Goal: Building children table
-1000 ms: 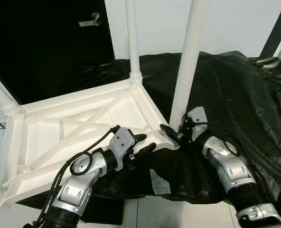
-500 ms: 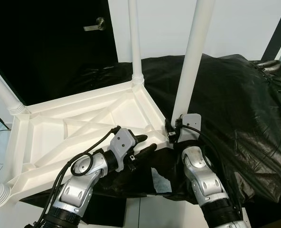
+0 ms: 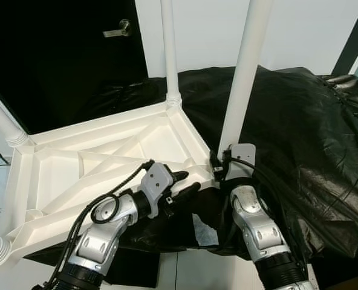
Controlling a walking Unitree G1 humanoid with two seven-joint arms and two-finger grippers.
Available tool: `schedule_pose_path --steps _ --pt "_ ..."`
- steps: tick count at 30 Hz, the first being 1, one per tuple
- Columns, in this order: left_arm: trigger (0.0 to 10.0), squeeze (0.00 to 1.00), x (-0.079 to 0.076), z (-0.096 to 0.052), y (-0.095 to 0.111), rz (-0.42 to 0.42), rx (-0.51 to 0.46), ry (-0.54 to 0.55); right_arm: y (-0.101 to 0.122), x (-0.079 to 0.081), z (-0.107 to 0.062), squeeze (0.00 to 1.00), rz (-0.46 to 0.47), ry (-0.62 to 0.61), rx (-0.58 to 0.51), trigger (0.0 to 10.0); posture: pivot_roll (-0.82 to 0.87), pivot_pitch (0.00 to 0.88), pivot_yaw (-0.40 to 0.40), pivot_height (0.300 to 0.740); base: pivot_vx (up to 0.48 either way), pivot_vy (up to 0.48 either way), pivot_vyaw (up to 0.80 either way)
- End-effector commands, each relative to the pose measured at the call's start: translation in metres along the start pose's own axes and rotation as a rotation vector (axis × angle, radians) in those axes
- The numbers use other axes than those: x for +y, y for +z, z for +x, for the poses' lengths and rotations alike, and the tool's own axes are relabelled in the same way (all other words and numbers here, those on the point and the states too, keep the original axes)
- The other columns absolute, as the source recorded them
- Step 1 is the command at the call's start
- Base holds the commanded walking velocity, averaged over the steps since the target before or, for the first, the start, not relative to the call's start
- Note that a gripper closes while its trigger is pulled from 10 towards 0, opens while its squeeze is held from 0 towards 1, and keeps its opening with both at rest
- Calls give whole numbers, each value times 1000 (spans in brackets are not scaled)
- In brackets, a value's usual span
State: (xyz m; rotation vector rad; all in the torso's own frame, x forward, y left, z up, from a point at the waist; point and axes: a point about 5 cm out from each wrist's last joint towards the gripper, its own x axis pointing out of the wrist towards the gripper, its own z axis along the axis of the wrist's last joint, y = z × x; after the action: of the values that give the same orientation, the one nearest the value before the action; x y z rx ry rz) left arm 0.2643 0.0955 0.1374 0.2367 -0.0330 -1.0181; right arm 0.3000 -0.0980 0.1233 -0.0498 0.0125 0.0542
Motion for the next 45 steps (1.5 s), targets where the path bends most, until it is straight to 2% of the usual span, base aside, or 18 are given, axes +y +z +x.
schedule_pose_path --steps 1,5,6,8,11,13,14,17,20,22,24,26,28,29,30,31,39,45 --pt "10000 0 -3 0 1 3 -3 -9 -10 -3 -4 1000 -6 -4 46 10000 -49 0 42 740 0 0 0" --pt "10000 0 -7 2 0 -5 -7 -20 -7 -11 -13 1000 -26 147 -63 10000 -56 0 42 740 0 0 0" --pt "10000 0 -7 2 0 -5 -7 -20 -7 -11 -13 1000 -26 147 -63 10000 -56 0 42 740 0 0 0" --pt "10000 0 -7 2 -1 -7 -5 -23 -3 -29 -15 1000 -20 243 -110 10000 -58 0 43 740 0 0 0" --pt "10000 0 -7 2 -1 -6 -4 -23 -2 -31 -15 1000 -23 260 -109 10000 -60 0 44 740 0 0 0" --pt "10000 0 -6 2 -1 -6 -3 -23 2 -36 -12 1000 -32 330 -112 10000 -63 0 45 740 0 0 0" --pt "10000 0 -6 2 -1 -5 -3 -23 5 -38 -11 0 -45 367 -117 10000 -62 0 44 740 0 0 0" --pt "10000 0 -6 2 -1 -5 -3 -25 8 -40 -8 0 -43 409 -117 10000 -62 0 44 740 0 0 0" --pt "10000 0 -6 3 -1 -5 -5 -25 17 -41 1 0 -88 545 -109 10000 -65 0 47 740 0 0 0" --pt "10000 0 -6 3 -1 -5 -5 -25 17 -41 1 0 -88 545 -109 10000 -65 0 47 740 0 0 0" --pt "10000 0 -6 3 0 -5 -6 -25 18 -40 3 0 -109 594 -101 10000 -63 0 50 740 0 0 0" --pt "10000 0 -6 3 0 -4 -9 -21 16 -33 6 0 -160 712 -74 10000 -56 0 47 740 0 0 0" --pt "10000 0 -6 3 1 -4 -10 -18 15 -31 6 0 -174 748 -65 10000 -52 0 44 740 0 0 0" --pt "10000 0 -5 3 1 -3 -10 -15 14 -29 6 0 -187 776 -54 7412 -52 0 44 740 0 0 0" --pt "10000 0 -5 3 1 -3 -10 -15 14 -29 6 0 -187 776 -54 7412 -52 0 44 740 0 0 0" --pt "10000 0 -5 2 1 -3 -11 -9 9 -29 5 0 -209 797 -36 0 -49 0 42 740 0 0 0" --pt "10000 0 -5 2 0 -7 -10 -2 5 -34 4 0 -197 807 -5 0 -52 0 40 740 0 0 0" --pt "10000 0 -3 5 2 -3 -16 -6 1 -36 2 0 -161 761 9 0 -63 0 49 740 0 0 0"
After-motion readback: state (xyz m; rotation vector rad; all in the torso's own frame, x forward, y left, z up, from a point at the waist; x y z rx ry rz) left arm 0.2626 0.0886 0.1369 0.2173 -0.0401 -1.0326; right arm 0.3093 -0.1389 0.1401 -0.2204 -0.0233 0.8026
